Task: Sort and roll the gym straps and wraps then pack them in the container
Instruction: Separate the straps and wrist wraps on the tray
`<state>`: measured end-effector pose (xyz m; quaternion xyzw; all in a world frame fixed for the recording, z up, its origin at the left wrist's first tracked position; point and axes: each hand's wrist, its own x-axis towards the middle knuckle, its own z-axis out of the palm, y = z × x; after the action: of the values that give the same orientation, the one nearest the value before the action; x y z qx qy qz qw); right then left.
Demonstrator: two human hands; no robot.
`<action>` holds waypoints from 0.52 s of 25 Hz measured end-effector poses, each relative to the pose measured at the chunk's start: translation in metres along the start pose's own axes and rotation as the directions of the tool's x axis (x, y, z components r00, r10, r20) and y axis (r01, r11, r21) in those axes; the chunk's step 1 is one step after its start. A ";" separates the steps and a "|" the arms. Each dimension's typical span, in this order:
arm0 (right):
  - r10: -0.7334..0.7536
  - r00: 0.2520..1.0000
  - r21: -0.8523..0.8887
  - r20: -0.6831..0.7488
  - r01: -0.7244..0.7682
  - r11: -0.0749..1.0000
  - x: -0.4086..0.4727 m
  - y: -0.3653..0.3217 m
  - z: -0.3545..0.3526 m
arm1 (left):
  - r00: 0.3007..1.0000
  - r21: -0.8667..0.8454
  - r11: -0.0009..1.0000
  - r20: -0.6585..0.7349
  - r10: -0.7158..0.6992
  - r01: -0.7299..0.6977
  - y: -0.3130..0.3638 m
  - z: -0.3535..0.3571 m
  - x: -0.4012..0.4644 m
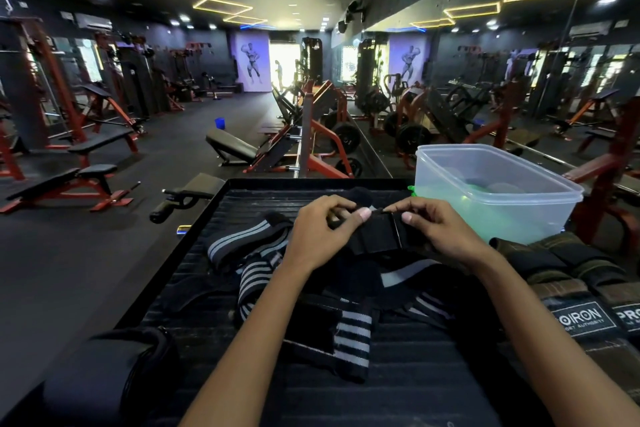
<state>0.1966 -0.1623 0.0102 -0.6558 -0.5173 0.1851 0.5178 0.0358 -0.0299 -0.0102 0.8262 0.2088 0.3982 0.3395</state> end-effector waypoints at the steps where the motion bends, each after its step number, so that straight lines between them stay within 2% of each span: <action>1: -0.029 1.000 -0.046 -0.002 0.029 0.998 0.000 0.000 -0.006 | 0.999 -0.063 0.997 0.027 -0.036 0.037 -0.002 -0.004 0.000; 3: -0.094 0.993 -0.242 -0.075 0.073 0.967 0.002 0.003 -0.018 | 0.995 -0.095 0.994 0.090 -0.050 0.058 -0.006 -0.011 -0.001; 5: -0.137 0.969 -0.393 -0.205 0.046 0.918 0.003 0.007 -0.028 | 0.993 -0.063 0.997 0.113 -0.044 0.051 -0.009 -0.010 -0.001; 7: -0.213 0.910 -0.482 -0.355 0.017 0.876 0.001 0.003 -0.033 | 0.993 0.007 1.000 0.120 -0.023 0.022 -0.012 -0.004 0.001; 9: -0.337 0.808 -0.551 -0.484 0.019 0.834 -0.003 -0.005 -0.032 | 0.991 0.100 0.994 0.133 0.025 -0.039 -0.015 0.001 0.002; 11: -0.413 0.720 -0.568 -0.558 0.031 0.823 -0.004 -0.010 -0.031 | 0.984 0.081 0.996 0.178 0.018 -0.032 -0.018 0.003 0.002; 13: -0.389 0.745 -0.608 -0.542 -0.028 0.793 -0.004 -0.008 -0.030 | 0.979 0.018 0.998 0.195 -0.065 0.063 -0.019 0.002 0.001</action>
<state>0.2150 -0.1812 0.0276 -0.7474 -0.4030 -0.2716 0.4531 0.0368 -0.0170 -0.0247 0.8561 0.2033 0.3029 0.3660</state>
